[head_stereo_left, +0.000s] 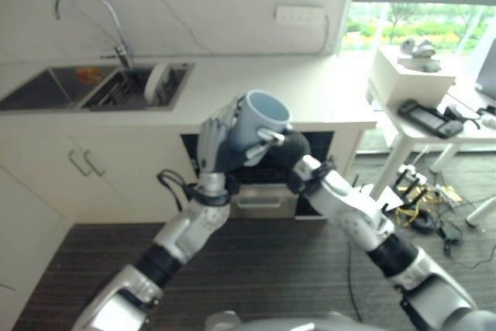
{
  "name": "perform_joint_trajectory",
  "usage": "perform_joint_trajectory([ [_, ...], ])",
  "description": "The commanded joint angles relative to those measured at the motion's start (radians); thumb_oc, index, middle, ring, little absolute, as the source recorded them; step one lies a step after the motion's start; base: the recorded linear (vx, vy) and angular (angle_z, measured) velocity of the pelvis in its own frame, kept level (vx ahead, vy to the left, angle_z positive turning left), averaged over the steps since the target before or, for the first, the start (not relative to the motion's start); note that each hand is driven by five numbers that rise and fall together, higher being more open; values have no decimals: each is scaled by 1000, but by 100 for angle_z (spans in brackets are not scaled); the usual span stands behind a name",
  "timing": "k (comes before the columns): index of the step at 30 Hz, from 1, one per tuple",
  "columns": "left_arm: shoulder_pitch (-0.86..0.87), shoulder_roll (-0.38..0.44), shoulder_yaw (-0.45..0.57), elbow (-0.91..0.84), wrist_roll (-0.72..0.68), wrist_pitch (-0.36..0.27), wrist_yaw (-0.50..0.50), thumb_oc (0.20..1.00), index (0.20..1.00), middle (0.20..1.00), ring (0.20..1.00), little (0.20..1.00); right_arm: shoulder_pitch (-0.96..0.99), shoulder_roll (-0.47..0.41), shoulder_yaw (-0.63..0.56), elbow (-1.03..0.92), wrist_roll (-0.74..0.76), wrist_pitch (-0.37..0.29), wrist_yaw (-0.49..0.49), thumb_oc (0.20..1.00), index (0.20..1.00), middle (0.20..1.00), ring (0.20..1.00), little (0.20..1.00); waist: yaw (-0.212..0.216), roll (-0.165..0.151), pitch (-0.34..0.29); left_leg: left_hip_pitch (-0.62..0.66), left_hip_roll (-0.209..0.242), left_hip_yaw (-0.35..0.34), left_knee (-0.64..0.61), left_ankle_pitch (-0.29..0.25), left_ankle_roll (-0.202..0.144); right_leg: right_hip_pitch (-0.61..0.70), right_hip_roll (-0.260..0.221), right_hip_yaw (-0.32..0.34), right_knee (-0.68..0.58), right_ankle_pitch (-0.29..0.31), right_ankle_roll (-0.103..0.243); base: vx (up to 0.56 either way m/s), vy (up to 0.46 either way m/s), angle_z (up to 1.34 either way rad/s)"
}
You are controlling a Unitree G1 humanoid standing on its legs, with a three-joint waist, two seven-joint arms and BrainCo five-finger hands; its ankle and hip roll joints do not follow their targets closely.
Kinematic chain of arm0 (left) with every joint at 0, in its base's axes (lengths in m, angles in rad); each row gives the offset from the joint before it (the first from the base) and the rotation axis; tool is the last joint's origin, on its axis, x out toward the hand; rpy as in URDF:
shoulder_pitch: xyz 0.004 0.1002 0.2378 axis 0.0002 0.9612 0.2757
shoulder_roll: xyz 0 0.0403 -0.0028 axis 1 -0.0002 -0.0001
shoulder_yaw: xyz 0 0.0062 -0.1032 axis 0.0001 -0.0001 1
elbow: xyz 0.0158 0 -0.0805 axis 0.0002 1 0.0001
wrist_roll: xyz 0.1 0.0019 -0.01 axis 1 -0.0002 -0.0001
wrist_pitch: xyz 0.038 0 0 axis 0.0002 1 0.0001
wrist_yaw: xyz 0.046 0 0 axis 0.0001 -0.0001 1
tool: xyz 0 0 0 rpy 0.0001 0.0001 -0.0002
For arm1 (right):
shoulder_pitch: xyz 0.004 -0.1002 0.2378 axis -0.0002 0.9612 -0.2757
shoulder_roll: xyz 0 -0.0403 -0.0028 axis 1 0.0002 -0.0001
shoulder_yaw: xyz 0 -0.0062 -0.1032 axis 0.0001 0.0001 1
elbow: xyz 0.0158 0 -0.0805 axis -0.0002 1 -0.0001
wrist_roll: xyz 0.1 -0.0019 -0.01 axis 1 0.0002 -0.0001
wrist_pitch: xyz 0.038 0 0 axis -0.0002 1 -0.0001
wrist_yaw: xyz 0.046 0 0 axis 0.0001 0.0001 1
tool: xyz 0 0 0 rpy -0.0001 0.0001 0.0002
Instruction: Place the dishes in the dishwasher.
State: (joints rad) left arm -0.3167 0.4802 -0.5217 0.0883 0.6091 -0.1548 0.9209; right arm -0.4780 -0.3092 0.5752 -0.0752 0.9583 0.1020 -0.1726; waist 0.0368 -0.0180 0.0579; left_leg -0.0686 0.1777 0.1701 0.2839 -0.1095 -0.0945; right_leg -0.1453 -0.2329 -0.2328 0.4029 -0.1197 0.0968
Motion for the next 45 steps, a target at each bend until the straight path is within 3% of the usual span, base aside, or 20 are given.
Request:
perform_joint_trajectory([
  [1,-136,-5,-90,-65,1,-15,-28,200,200,200,200,200,-146,78,26,-29,-16,1,36,1000,1000,1000,1000,1000,12,-13,3,12,-14,-82,16,-43,7,97,-15,83,-103,17,74,0,0,0],
  [5,-138,-6,-97,-60,-8,-19,-26,200,200,200,200,200,-141,82,41,-23,-26,-9,43,1000,1000,1000,1000,1000,13,-12,5,13,-16,-84,16,-41,8,99,-16,81,-103,18,74,0,0,0],
  [6,-136,-9,-99,-59,-13,-19,-29,200,200,200,200,200,-142,83,45,-23,-35,-15,44,570,570,570,570,570,14,-12,5,13,-17,-85,16,-41,9,99,-15,81,-103,18,73,0,0,0],
  [7,-135,-10,-101,-57,-15,-19,-31,200,200,200,200,200,-143,85,46,-23,-40,-20,43,325,325,325,325,325,14,-12,5,14,-17,-85,16,-41,9,99,-15,81,-103,18,73,0,0,0],
  [8,-135,-11,-102,-55,-18,-19,-33,200,200,200,200,200,-143,87,46,-23,-49,-24,43,200,200,200,200,200,14,-13,6,13,-17,-85,16,-41,9,99,-15,81,-103,17,73,0,0,0],
  [17,-126,-24,-133,-39,-26,-21,-48,200,200,200,200,200,-158,104,48,-36,-84,-87,15,200,200,200,200,200,15,-9,17,15,-20,-84,16,-41,12,99,-12,86,-103,17,69,0,0,0],
  [21,-123,-24,-161,-37,-42,-21,-96,200,200,200,200,200,-158,124,51,-27,17,-155,28,200,200,200,200,200,18,-3,20,14,-21,-84,16,-40,14,100,-13,83,-103,15,68,0,0,0],
  [23,-117,-29,-180,-26,-70,-17,-117,1000,1000,1000,1000,1000,-149,143,52,-24,77,-189,28,200,200,200,200,200,18,0,21,13,-22,-86,16,-39,14,101,-13,81,-103,15,66,0,0,0],
  [31,-80,-31,-187,-2,-90,-18,-117,1000,1000,1000,1000,1000,-93,177,-2,33,161,-341,-70,200,200,200,200,200,18,8,20,7,-21,-88,16,-35,17,100,-8,72,-103,13,58,0,0,0],
  [36,-49,-10,-168,-12,-131,-55,-175,1000,1000,1000,1000,1000,-76,165,-67,41,182,-381,-70,200,200,200,200,200,21,8,22,3,-26,-96,16,-35,22,103,1,70,-103,9,52,19,-67,9],
  [40,-30,4,-156,-38,-134,-8,-209,1000,1000,1000,1000,1000,-52,148,-100,22,233,-392,-43,200,200,200,200,200,17,13,24,7,-16,-99,16,-28,18,102,20,73,-103,3,38,54,-181,11],
  [42,-20,16,-153,-35,-138,16,-196,1000,1000,1000,1000,1000,-45,134,-109,18,249,-388,-34,200,200,200,200,200,-2,16,35,28,14,-55,16,5,1,103,42,81,-103,2,19,93,-166,4],
  [45,9,26,-125,-40,-144,3,-142,1000,1000,1000,1000,1000,-23,99,-119,19,219,-398,12,200,200,200,200,200,12,0,101,27,-17,-91,19,177,-26,116,52,131,-103,20,-21,42,-28,34],
])
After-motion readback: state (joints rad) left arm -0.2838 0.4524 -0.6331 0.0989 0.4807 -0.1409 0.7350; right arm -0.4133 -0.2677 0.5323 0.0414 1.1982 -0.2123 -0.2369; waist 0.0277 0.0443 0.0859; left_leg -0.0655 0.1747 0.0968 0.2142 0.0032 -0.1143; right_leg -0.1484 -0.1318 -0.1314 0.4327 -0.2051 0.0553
